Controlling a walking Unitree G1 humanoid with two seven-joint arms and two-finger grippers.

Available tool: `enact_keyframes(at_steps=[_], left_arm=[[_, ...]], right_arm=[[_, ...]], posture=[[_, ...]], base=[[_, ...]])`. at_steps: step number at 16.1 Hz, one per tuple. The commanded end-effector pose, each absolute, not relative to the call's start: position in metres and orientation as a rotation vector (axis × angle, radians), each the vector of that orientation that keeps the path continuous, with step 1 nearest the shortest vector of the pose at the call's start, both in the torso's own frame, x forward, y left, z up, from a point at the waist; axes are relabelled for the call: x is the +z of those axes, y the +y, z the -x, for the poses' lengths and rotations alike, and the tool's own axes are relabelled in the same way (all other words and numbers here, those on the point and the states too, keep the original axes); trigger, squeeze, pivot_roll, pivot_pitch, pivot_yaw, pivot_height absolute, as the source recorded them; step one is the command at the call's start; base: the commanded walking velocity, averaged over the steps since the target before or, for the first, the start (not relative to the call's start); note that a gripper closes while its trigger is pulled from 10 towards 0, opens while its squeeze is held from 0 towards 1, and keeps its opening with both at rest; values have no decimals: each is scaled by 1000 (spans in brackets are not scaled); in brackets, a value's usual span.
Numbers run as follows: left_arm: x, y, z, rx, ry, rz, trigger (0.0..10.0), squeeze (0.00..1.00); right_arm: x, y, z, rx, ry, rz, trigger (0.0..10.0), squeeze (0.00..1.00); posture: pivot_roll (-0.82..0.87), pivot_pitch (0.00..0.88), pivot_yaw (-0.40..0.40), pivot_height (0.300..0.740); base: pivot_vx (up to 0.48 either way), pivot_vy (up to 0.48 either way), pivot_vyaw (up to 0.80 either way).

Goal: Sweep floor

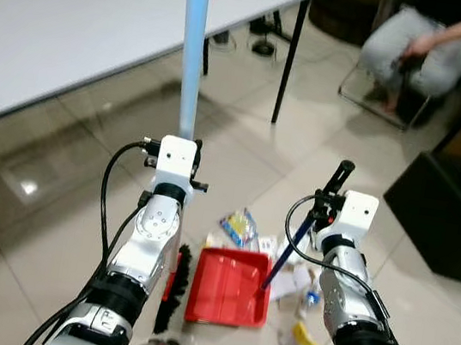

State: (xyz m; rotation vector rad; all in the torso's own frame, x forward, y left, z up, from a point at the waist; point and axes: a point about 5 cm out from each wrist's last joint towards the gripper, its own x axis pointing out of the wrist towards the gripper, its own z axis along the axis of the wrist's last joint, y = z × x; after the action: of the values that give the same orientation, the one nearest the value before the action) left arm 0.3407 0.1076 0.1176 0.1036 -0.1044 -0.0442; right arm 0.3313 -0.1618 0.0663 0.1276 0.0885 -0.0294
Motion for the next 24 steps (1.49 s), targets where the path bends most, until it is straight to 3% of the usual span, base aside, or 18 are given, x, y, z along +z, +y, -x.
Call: enact_keyframes(at_steps=[1,10,19,24], left_arm=[[129,107,-343,-47,-152,-103,10000,0],[128,107,-343,-46,-145,-106,10000,0],[127,105,-343,-62,-143,-108,10000,0],[127,106,-343,-63,-140,-104,10000,0]], right_arm=[[74,-162,-335,-29,56,-136,10000,0],[73,-161,-335,-30,70,-143,10000,0],[74,-161,-336,-29,66,-146,10000,0],[74,-162,-336,-33,73,-150,10000,0]], posture=[[7,83,38,740],[7,76,42,740],[6,69,44,740],[10,78,39,740]], base=[[-277,0,0],[-91,0,0],[0,0,-751],[0,0,-154]])
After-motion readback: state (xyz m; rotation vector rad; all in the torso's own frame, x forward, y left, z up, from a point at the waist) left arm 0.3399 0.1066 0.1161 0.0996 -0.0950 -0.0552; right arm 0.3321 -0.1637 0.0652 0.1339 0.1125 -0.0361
